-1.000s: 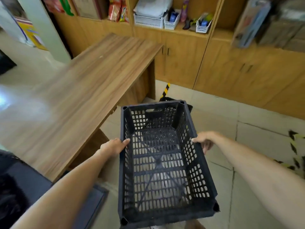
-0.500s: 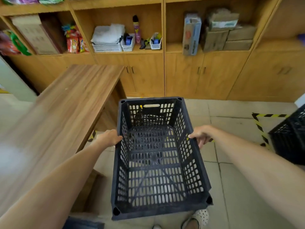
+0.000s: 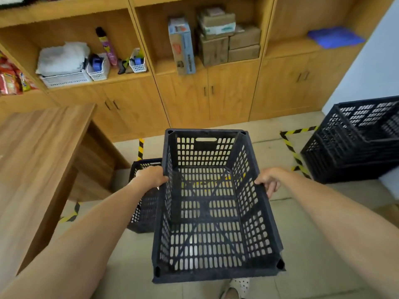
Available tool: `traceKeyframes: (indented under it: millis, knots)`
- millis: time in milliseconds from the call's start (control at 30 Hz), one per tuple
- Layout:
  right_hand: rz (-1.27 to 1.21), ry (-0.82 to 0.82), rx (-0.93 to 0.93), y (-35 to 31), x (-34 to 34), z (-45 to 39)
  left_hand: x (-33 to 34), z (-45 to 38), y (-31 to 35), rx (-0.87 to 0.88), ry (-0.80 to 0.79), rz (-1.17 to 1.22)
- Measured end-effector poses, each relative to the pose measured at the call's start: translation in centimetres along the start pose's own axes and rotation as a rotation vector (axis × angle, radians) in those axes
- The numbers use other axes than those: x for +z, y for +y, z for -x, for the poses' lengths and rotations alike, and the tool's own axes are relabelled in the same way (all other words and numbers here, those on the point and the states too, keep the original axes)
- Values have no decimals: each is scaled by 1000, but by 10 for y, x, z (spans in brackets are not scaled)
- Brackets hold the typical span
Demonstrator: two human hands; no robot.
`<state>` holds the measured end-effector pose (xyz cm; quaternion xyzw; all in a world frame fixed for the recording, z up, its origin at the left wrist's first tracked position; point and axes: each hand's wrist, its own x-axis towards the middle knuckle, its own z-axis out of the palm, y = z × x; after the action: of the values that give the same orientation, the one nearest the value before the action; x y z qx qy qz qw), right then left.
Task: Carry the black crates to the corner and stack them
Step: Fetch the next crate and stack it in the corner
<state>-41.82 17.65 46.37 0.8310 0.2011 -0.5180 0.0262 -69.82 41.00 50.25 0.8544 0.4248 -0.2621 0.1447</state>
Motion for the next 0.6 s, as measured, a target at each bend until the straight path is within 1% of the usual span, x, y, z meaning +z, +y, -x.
traceKeyframes:
  millis: [133, 267, 367, 600]
  knots:
    - [-57, 22, 72, 46, -25, -11, -11, -29, 60, 67, -4, -85]
    - [-145, 62, 78, 75, -48, -16, -21, -60, 99, 114, 25, -113]
    - [-167, 56, 116, 86, -63, -25, -36, -86, 123, 140, 62, -158]
    - [-280, 25, 189, 79, -121, -64, -99, -175, 164, 247, 57, -291]
